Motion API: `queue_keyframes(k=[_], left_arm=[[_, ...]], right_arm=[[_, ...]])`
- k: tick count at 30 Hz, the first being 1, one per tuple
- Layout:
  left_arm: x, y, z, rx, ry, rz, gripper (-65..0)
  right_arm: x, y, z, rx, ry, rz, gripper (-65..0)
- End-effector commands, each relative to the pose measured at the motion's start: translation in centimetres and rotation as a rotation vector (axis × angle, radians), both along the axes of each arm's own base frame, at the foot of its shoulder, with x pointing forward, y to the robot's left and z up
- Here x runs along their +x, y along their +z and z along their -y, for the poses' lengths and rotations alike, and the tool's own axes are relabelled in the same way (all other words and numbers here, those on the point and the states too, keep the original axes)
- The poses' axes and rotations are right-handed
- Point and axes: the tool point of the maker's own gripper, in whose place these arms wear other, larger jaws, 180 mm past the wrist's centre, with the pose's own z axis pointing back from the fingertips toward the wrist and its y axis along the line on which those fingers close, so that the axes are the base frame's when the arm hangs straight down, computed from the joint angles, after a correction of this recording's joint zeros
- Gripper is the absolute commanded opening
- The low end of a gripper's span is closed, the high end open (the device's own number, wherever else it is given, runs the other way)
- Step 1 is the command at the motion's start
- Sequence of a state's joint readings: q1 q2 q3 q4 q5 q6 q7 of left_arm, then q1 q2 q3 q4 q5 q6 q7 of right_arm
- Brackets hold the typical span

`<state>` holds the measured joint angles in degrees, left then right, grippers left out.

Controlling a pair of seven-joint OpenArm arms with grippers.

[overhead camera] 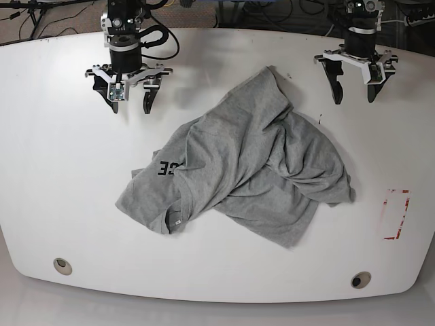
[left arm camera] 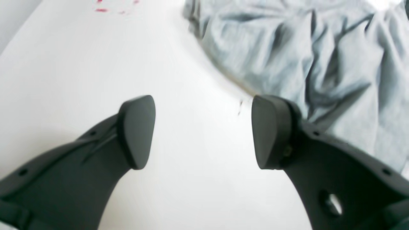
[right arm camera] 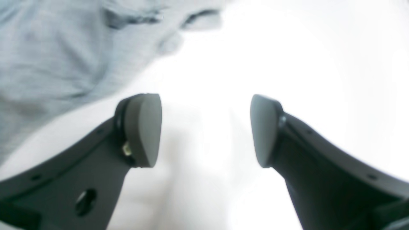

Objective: Fold the T-shirt properly
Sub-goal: 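Lower both grippers from rest toward the grey T-shirt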

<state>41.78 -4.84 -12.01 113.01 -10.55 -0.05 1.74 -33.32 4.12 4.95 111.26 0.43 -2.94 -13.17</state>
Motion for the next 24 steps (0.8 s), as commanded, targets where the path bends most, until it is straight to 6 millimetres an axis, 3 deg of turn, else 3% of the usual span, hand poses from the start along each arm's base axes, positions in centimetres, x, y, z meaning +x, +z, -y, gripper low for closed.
queue_keyframes(k=[1,8,10,16,18,24], left_arm=[[1.0,0.7,-0.1,0.001,0.007,0.043,-21.5],[2.2,0.6,-0.3,-0.005,0.017,0.059,-21.7],[3.4,1.1,-0.5,0.004,0.009,0.080,-21.6],[4.4,1.0,-0.3,0.000,0.003,0.089,-21.7],[4.1,0.7,0.0,-0.003,-0.001,0.078,-21.7],[3.8,0.6,0.3,-0.005,-0.009,0.072,-21.8]], right_arm=[[0.3,1.1,0.8,-0.021,-0.014,0.042,-24.3],[1.5,1.8,1.8,-0.030,-0.045,0.063,-24.5],[2.0,1.8,1.1,-0.013,-0.037,0.082,-24.0],[3.7,1.7,0.0,-0.002,-0.014,0.090,-24.0],[6.2,0.0,-0.4,-0.012,0.045,0.060,-24.0],[8.5,-1.2,-1.5,0.007,0.129,0.027,-24.2]])
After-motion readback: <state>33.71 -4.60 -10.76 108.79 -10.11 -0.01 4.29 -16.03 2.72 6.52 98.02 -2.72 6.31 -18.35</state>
